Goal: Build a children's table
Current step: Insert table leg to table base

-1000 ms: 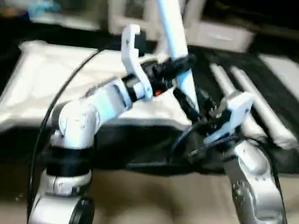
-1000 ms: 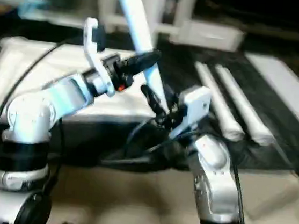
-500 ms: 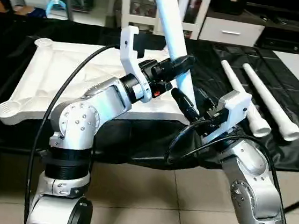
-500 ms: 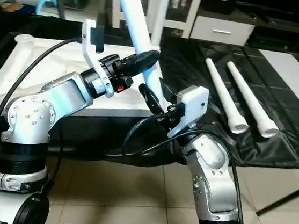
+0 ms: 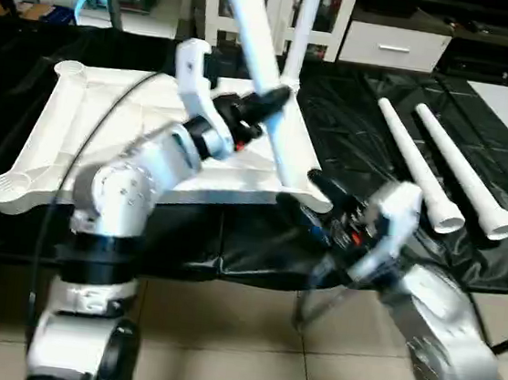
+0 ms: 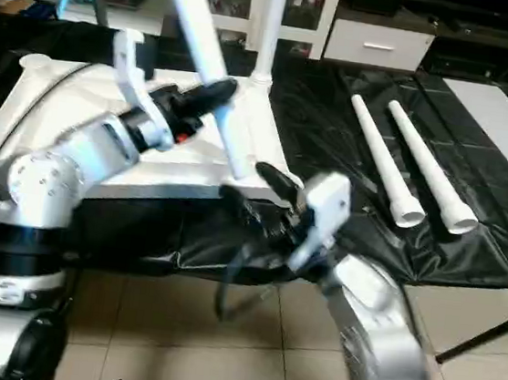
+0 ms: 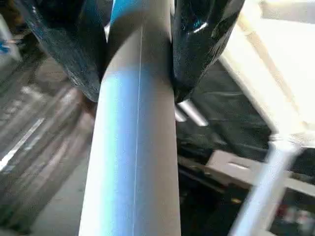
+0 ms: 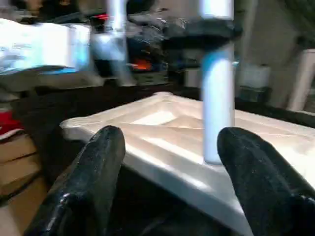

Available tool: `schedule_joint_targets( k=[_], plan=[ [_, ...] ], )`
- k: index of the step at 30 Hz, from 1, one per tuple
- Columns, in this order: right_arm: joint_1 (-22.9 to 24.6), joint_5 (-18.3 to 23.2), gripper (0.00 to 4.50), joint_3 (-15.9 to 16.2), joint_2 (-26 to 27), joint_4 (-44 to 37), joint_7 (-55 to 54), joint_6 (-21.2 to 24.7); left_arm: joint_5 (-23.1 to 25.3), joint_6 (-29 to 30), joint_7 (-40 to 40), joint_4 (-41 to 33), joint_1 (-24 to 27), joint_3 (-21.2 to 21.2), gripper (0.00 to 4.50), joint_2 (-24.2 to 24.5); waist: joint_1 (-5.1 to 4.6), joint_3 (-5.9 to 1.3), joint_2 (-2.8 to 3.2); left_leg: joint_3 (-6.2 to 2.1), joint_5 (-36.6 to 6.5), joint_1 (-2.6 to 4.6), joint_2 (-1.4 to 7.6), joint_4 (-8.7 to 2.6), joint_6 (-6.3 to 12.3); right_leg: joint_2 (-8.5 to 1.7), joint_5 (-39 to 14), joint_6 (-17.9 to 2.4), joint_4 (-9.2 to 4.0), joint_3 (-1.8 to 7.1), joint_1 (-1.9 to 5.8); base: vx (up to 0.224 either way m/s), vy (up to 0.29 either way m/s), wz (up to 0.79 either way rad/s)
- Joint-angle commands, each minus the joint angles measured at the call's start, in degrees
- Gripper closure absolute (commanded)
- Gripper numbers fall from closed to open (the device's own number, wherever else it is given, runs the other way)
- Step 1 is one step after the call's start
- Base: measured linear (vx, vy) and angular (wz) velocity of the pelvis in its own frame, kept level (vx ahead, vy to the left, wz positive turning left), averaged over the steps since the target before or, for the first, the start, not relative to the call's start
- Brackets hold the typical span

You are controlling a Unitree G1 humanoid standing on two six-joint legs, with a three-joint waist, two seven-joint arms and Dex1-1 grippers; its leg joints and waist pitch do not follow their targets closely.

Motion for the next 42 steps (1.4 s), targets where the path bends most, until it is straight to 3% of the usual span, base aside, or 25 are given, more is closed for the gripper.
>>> schedule_joint_targets(
  k=[1,2,4,5,7,8,9,10,11,13,14,15,17,19,20,23,28,30,32,35,38,39,42],
  plan=[
    [-0.29,4.81,0.95,-3.41,-1.21,-4.85,0.25,2.95,0.2,0.72,-2.13,0.12,-1.46,-0.44,2.96,1.0,0.24,-4.45,0.37,-0.75,-8.88,1.63,2.38,-4.27,2.18,-2.87,-3.25,-11.35,-3.63,1.99,2.78,0.0,0.0,0.0],
    [-1.72,6.77,0.87,-5.7,-2.17,-6.21,-0.65,4.28,-1.15,2.99,-3.58,-0.11,-1.47,-0.57,2.96,2.03,0.15,-4.42,0.3,-0.76,-8.87,1.57,2.38,-4.34,2.06,-2.88,-3.41,-11.45,-3.63,1.95,2.79,0.0,0.0,0.0],
    [-5.16,6.49,0.69,-8.31,-3.42,-5.78,-1.76,4.5,-3.62,7.4,-5.99,-0.97,-1.18,-1.25,2.96,3.36,0.09,-4.28,1.19,-0.71,-10.59,1.78,2.22,-4.46,0.31,-2.81,-6.13,-11.93,-3.6,1.81,2.47,0.0,0.0,0.0],
    [-8.69,2.5,0.58,-9.31,-6.16,-3.89,-1.07,2.87,-5.59,10.85,-7.75,-1.9,-0.65,-2.11,2.96,4.12,0.0,-4.21,0.91,-0.59,-12.06,1.97,2.19,-4.44,-0.97,-2.74,-8.14,-11.67,-3.8,1.79,2.29,0.0,0.0,0.0],
    [-12.77,-4.09,0.42,-9.59,-10.02,-0.95,0.48,-0.23,-7.32,14.23,-9.91,-2.91,0.0,-3.53,2.96,5.04,-0.01,-4.04,1.02,-0.47,-12.98,2.0,2.13,-4.5,-2.43,-2.75,-10.41,-11.19,-3.93,1.83,2.22,0.0,0.0,0.0],
    [-14.79,-10.63,0.35,-8.22,-13.61,1.66,2.49,-4.81,-7.9,15.85,-11.69,-3.8,0.55,-5.05,2.96,5.99,0.24,-3.92,1.12,-0.31,-14.5,2.3,2.2,-4.34,-2.82,-2.97,-12.2,-11.03,-4.32,1.94,1.79,0.0,0.0,0.0],
    [-19.47,-22.13,0.26,-5.1,-20.86,8.45,5.16,-13.98,-8.2,18.03,-15.11,-5.08,1.54,-8.66,2.96,8.08,0.18,-3.91,0.86,-0.23,-14.54,2.18,2.22,-4.33,-3.03,-3.02,-12.82,-10.75,-4.43,1.97,1.96,0.0,0.0,0.0],
    [-21.77,-26.06,0.15,-4.06,-23.58,11.61,5.68,-17.3,-8.17,18.81,-16.43,-5.62,1.98,-10.28,2.96,8.93,0.13,-3.98,0.45,-0.52,-13.39,1.68,2.16,-4.31,-3.59,-3.13,-13.47,-10.3,-4.15,1.76,2.48,0.0,0.0,0.0],
    [-23.11,-27.88,0.06,-3.59,-24.92,13.38,5.75,-18.86,-8.08,19.16,-17.1,-5.88,2.21,-11.17,2.96,9.37,0.18,-3.84,0.71,-0.06,-13.89,2.11,1.99,-4.07,-2.87,-3.16,-14.53,-10.37,-4.45,2.04,2.02,0.0,0.0,0.0],
    [-25.66,-29.3,0.0,-2.3,-27.09,16.01,6.94,-21.22,-8.46,20.53,-17.69,-6.05,2.62,-12.39,2.96,9.89,-0.01,-3.86,0.48,0.0,-13.83,1.91,1.87,-3.85,-1.7,-3.22,-14.76,-10.85,-4.49,2.14,2.25,0.0,0.0,0.0],
    [-27.32,-30.18,0.0,-0.89,-28.83,17.5,8.22,-22.56,-8.25,21.21,-18.3,-6.21,2.83,-13.72,2.96,10.56,-0.01,-4.1,0.08,-0.1,-11.36,1.32,1.95,-3.76,-0.15,-3.06,-12.61,-10.74,-4.12,2.08,2.77,0.0,0.0,0.0],
    [-28.06,-30.58,0.0,-0.15,-29.72,18.05,8.76,-23.04,-8.05,21.47,-18.73,-6.33,2.94,-14.48,2.96,10.97,0.04,-4.19,0.17,-0.17,-10.84,1.48,1.99,-3.67,0.3,-3.06,-11.86,-11.11,-4.04,2.0,2.71,0.0,0.0,0.0],
    [-32.75,-33.71,0.0,3.23,-31.59,21.64,9.64,-26.68,-7.2,23.29,-21.11,-7.59,3.72,-19.04,2.96,13.21,-0.36,-4.34,-0.29,-0.15,-8.87,1.17,1.99,-3.48,1.77,-2.87,-9.24,-12.61,-3.42,1.82,2.92,0.0,0.0,0.0],
    [-34.51,-34.79,0.0,4.36,-31.88,23.01,9.81,-27.97,-6.89,23.98,-22.07,-8.05,3.94,-20.68,2.96,14.04,-0.44,-4.18,-0.17,-0.02,-8.95,1.33,2.05,-3.39,2.15,-2.89,-9.3,-13.13,-3.46,1.9,2.64,0.0,0.0,0.0],
    [-38.27,-37.72,0.0,5.91,-31.03,26.2,9.06,-31.99,-4.93,23.58,-23.57,-8.89,4.17,-24.33,2.96,15.87,-0.48,-4.34,-0.4,-0.05,-8.71,1.35,2.21,-3.26,2.6,-2.99,-9.07,-13.9,-3.32,1.84,2.65,0.0,0.0,0.0],
    [-42.06,-39.75,0.0,6.46,-28.19,30.19,8.01,-36.76,-0.99,21.13,-24.34,-7.99,3.55,-27.95,2.96,17.35,-0.89,-4.16,-0.4,0.09,-10.03,1.38,2.12,-3.13,2.78,-2.87,-10.54,-13.97,-3.4,1.85,2.45,0.0,0.0,0.0],
    [-43.43,-40.8,0.0,7.84,-27.23,30.41,8.94,-37.61,3.06,18.14,-24.64,-8.91,2.95,-31.25,2.96,19.69,-0.97,-4.06,-0.26,-0.07,-12.01,1.61,2.26,-3.39,1.56,-2.62,-11.95,-13.18,-3.43,1.81,2.44,0.0,0.0,0.0],
    [-44.03,-41.32,0.0,8.86,-27.8,30.9,9.49,-37.86,3.26,18.09,-24.72,-9.23,2.76,-31.78,2.96,20.24,-0.99,-4.15,-0.12,-0.09,-12.13,1.68,2.31,-3.36,1.08,-2.59,-10.72,-13.74,-3.21,1.81,2.37,0.0,0.0,0.0],
    [-45.32,-42.86,0.0,11.3,-29.46,32.73,11.74,-38.59,5.08,16.86,-26.5,-10.08,2.29,-34.81,2.96,22.67,-0.9,-4.14,-0.09,-0.08,-12.59,1.7,2.31,-3.27,1.11,-2.61,-10.3,-14.1,-3.14,1.8,2.28,0.0,0.0,0.0],
    [-46.19,-43.49,0.0,12.01,-30.07,34.3,13.96,-39.19,5.87,16.4,-27.94,-9.2,1.82,-35.7,2.96,23.24,-0.92,-4.06,-0.17,0.04,-12.76,1.58,2.24,-3.19,1.0,-2.82,-10.84,-14.05,-3.24,1.95,2.35,0.0,0.0,0.0],
    [-47.43,-46.65,0.0,12.12,-30.54,36.68,14.98,-39.65,10.22,12.65,-31.08,-8.51,1.14,-39.11,2.96,25.39,-0.94,-4.21,-0.21,-0.1,-11.93,1.36,2.25,-3.15,1.28,-2.81,-10.17,-14.06,-3.16,1.87,2.48,0.0,0.0,0.0],
    [-47.69,-47.44,0.0,12.44,-30.81,37.25,15.45,-39.35,10.33,12.59,-31.73,-8.85,1.18,-39.49,2.96,25.67,-0.93,-4.24,0.04,-0.16,-11.76,1.38,2.24,-3.13,1.25,-2.84,-9.83,-14.23,-3.06,1.87,2.52,0.0,0.0,0.0],
    [-47.44,-48.12,0.0,13.45,-31.79,37.95,16.88,-37.7,12.04,11.02,-31.99,-8.78,0.86,-40.72,2.96,26.23,-0.87,-4.22,-0.09,-0.04,-11.45,1.38,2.28,-3.07,1.41,-2.83,-8.47,-15.17,-2.95,1.91,2.63,0.0,0.0,0.0]
  ],
)
